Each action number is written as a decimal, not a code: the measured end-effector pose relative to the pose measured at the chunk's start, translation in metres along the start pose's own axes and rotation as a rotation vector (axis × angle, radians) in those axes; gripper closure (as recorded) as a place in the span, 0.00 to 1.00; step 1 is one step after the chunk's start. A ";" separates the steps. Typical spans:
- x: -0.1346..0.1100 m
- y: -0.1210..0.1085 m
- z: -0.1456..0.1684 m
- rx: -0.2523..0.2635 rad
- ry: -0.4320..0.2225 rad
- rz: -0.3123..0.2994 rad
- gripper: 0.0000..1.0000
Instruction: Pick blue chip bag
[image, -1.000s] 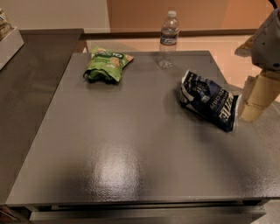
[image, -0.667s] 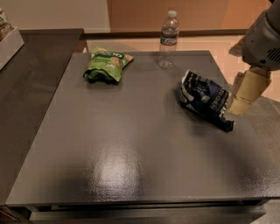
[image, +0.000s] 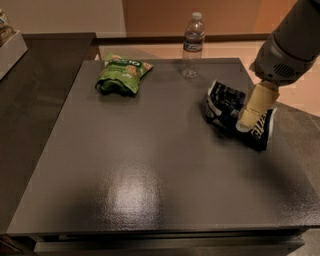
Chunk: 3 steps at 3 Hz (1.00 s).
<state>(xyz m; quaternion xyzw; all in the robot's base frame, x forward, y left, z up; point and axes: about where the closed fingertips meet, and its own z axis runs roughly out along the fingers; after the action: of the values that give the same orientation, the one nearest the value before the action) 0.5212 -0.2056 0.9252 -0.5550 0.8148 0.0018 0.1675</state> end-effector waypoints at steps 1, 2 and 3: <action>0.000 -0.008 0.016 -0.004 0.001 0.012 0.00; -0.001 -0.011 0.030 -0.018 -0.007 0.014 0.00; 0.004 -0.015 0.046 -0.027 0.007 0.029 0.00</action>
Offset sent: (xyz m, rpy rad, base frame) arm 0.0262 0.0040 -0.0417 0.0321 0.0323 -0.0039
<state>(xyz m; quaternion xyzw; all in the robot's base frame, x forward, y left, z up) 0.5459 -0.2060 0.8832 -0.5452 0.8234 0.0131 0.1569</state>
